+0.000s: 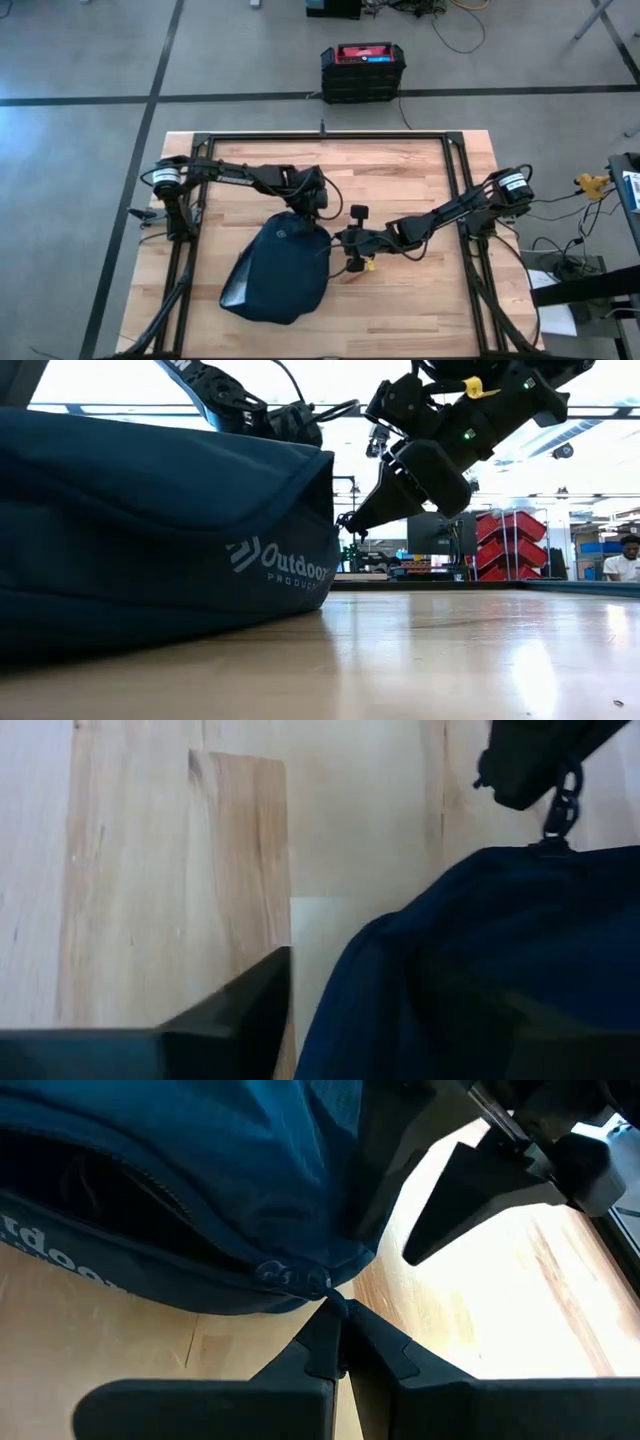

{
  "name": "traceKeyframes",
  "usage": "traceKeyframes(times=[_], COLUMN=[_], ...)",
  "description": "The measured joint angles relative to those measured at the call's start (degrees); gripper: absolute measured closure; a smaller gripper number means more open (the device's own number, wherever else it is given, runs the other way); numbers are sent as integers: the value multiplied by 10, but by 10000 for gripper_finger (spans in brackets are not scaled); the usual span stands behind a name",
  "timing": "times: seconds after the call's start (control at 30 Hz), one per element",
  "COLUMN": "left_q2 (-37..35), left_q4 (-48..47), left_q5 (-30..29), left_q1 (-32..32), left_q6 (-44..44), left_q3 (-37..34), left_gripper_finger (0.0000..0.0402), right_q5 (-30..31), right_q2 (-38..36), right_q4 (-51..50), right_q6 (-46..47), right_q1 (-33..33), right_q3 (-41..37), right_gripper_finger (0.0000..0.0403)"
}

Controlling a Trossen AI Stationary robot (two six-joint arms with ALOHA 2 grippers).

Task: Unpack backpack
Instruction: Close the dark blue backpack

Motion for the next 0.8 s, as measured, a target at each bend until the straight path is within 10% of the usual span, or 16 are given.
traceKeyframes(times=[0.17, 0.8], left_q2=[-6, -172], left_q4=[-17, -166], left_q5=[-29, -266], left_q1=[0, 20], left_q6=[9, 0], left_q3=[0, 0], left_gripper_finger=[385, 401], right_q5=[0, -128], right_q2=[0, -1], right_q4=[0, 57], right_q6=[-2, 75], right_q1=[0, 47], right_q3=[0, 7], right_gripper_finger=[403, 403])
